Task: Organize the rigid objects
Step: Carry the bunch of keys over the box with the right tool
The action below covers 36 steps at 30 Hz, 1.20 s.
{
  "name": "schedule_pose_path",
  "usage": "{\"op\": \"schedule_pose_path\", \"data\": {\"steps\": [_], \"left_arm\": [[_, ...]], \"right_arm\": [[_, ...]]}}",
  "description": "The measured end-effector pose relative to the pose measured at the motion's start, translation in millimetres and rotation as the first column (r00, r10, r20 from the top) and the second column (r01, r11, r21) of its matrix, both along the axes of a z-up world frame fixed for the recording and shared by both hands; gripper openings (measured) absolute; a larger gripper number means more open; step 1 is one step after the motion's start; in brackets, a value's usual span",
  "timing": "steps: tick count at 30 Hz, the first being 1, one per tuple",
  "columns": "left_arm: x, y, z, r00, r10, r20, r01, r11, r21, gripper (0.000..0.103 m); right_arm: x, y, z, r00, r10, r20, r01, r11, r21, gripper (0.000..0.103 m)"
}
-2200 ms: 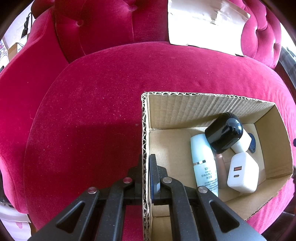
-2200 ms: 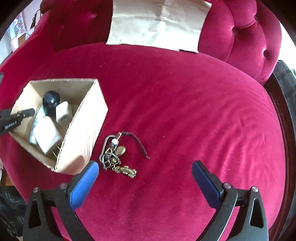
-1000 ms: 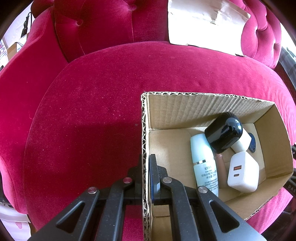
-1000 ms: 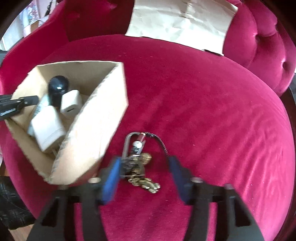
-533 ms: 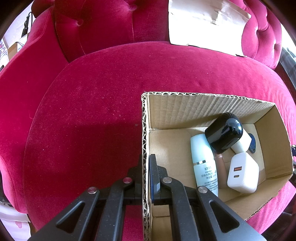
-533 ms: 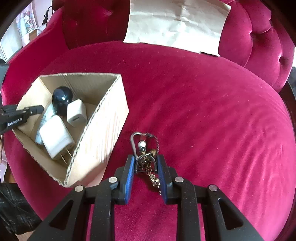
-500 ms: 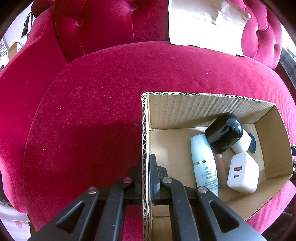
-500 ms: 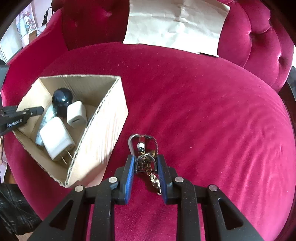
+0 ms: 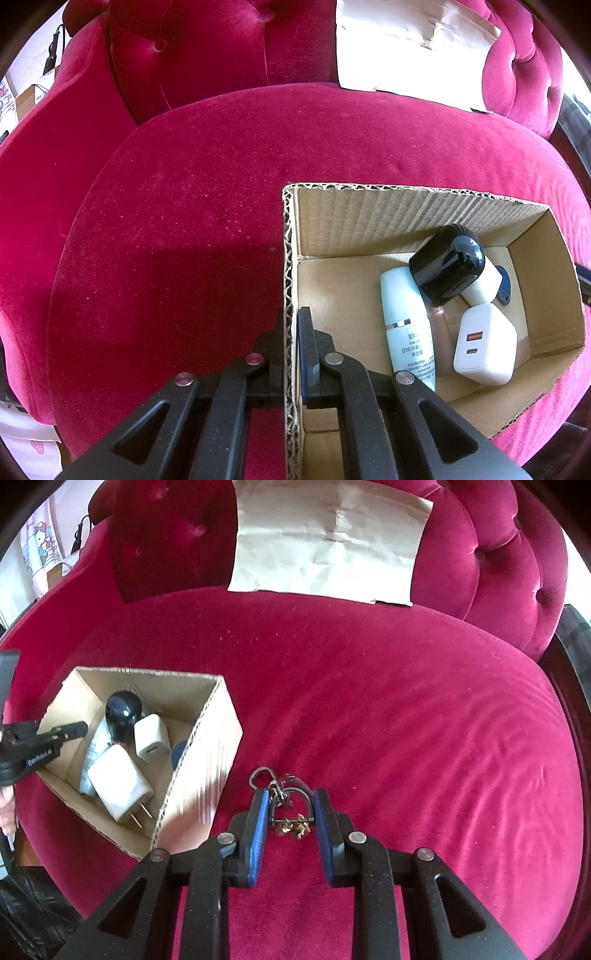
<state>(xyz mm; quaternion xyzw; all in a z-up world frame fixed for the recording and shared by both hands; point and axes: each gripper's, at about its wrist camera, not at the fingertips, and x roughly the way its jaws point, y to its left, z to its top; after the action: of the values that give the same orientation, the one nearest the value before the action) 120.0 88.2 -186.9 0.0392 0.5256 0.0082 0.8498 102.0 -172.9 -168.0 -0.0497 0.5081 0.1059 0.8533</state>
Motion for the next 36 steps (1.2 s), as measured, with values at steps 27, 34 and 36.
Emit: {"op": "schedule_pose_path", "data": {"steps": [27,34,36], "left_arm": [[-1.0,1.2,0.8,1.000,0.001,0.001,-0.001,1.000,0.000,0.004],[-0.6,2.5,1.2,1.000,0.005,0.001,-0.005,1.000,-0.003,0.004],[-0.5,2.6,1.0,1.000,0.004,0.001,-0.004,1.000,-0.003,0.004]], "right_arm": [[9.8,12.8,78.8,0.989,-0.044,0.143,0.041,0.999,0.026,0.025],[13.5,26.6,95.2,0.984,-0.032,0.177,0.022,0.998,0.058,0.025],[13.4,31.3,97.4,0.983,-0.027,0.181,0.015,0.998,0.066,0.025]]}}
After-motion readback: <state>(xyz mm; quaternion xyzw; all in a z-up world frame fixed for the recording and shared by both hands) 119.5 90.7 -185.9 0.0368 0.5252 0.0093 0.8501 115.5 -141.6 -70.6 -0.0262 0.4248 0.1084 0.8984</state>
